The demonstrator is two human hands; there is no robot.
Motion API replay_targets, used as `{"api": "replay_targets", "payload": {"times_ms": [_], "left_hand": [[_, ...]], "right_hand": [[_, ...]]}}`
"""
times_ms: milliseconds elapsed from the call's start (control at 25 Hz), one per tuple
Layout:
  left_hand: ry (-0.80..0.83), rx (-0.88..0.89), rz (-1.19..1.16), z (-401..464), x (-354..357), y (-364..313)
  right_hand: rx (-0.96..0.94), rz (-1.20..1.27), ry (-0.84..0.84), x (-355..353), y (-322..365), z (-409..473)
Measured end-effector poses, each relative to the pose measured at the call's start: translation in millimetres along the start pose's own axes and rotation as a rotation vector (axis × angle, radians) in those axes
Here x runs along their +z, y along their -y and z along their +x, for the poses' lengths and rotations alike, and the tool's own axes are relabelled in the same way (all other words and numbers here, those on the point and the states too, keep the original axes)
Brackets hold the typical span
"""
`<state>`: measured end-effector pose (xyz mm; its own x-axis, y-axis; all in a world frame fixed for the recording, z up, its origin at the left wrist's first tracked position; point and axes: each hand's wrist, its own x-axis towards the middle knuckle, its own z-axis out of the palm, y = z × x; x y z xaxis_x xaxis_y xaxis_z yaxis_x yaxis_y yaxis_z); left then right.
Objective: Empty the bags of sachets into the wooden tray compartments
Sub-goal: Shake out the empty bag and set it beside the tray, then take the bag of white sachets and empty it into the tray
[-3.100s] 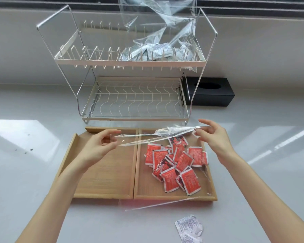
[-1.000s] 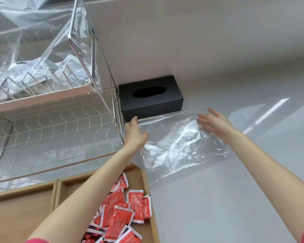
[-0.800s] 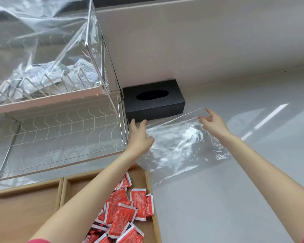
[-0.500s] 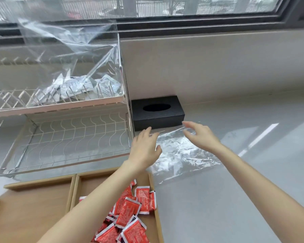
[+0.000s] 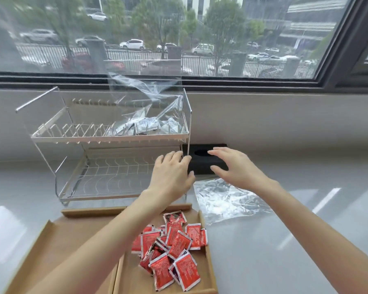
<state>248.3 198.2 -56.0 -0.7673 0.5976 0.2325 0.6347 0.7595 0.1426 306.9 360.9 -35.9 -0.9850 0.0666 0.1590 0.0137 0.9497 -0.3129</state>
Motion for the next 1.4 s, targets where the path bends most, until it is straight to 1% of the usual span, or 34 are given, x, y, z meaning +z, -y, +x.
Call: {"api": "replay_targets", "payload": {"times_ms": [160, 320, 480, 600, 760, 840, 960, 1040, 1120, 1160, 1240, 1280, 1400], "left_hand": [[-0.1, -0.007, 0.037, -12, -45, 27], [-0.154, -0.041, 0.093, -15, -77, 56], [-0.167, -0.082, 0.126, -10, -92, 85], [-0.158, -0.107, 0.141, 3, -97, 106], [-0.091, -0.169, 0.072, 36, -97, 134], [-0.036, -0.226, 0.003, 57, -95, 149], [0.044, -0.297, -0.035, 88, -86, 169], [0.124, -0.357, -0.077, 106, -75, 181], [0.168, -0.403, -0.112, 122, -62, 193], [0.161, -0.43, -0.148, 129, -57, 198], [0.158, -0.513, -0.267, 139, -48, 202], [0.183, -0.55, -0.323, 143, -44, 204], [0.319, -0.573, -0.355, 149, -40, 206]], "right_hand": [[-0.069, 0.014, -0.056, -16, 41, 9], [-0.133, 0.028, -0.081, -24, 71, 28], [-0.141, 0.05, -0.074, -28, 86, 55], [-0.104, 0.148, -0.093, -24, 94, 82], [0.021, 0.255, -0.048, -13, 98, 129], [0.117, 0.295, -0.018, -4, 96, 156], [0.263, 0.346, 0.029, 10, 86, 194], [0.339, 0.346, 0.08, 19, 78, 213], [0.374, 0.318, 0.15, 28, 71, 226], [0.38, 0.314, 0.168, 31, 68, 231], [0.395, 0.339, 0.148, 35, 65, 238], [0.399, 0.362, 0.132, 35, 65, 241], [0.376, 0.381, 0.059, 37, 65, 246]]}}
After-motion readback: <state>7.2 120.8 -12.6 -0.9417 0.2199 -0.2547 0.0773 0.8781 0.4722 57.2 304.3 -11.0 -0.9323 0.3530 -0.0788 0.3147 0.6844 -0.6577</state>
